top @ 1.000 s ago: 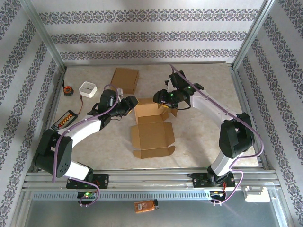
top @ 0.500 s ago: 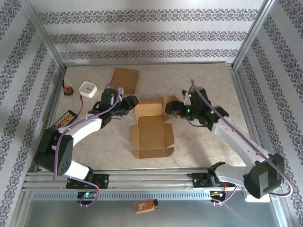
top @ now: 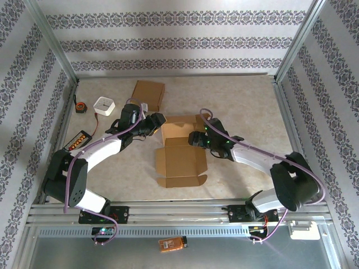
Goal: Fold the paper box
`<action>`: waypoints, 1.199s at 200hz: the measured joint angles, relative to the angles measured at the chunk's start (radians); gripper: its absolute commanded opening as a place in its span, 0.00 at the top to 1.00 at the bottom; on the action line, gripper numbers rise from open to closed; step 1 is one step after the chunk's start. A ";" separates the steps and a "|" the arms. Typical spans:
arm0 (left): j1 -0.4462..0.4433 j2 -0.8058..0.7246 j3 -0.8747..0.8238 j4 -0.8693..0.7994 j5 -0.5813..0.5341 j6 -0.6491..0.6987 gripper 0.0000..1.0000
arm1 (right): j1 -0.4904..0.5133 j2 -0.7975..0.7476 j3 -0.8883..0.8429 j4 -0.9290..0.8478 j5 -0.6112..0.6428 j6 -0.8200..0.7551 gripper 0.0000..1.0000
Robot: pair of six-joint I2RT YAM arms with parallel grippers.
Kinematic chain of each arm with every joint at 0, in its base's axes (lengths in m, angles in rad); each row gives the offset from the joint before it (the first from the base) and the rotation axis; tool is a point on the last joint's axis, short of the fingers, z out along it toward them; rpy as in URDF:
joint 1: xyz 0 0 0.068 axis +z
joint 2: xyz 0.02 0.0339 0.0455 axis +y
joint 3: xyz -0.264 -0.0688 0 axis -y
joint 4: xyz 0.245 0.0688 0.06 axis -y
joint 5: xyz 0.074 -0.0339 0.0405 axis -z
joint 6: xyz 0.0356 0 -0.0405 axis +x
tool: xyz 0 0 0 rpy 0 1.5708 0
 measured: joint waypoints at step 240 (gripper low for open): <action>-0.002 0.011 0.009 0.000 -0.008 0.002 0.52 | 0.083 -0.277 -0.142 0.049 0.051 -0.105 0.10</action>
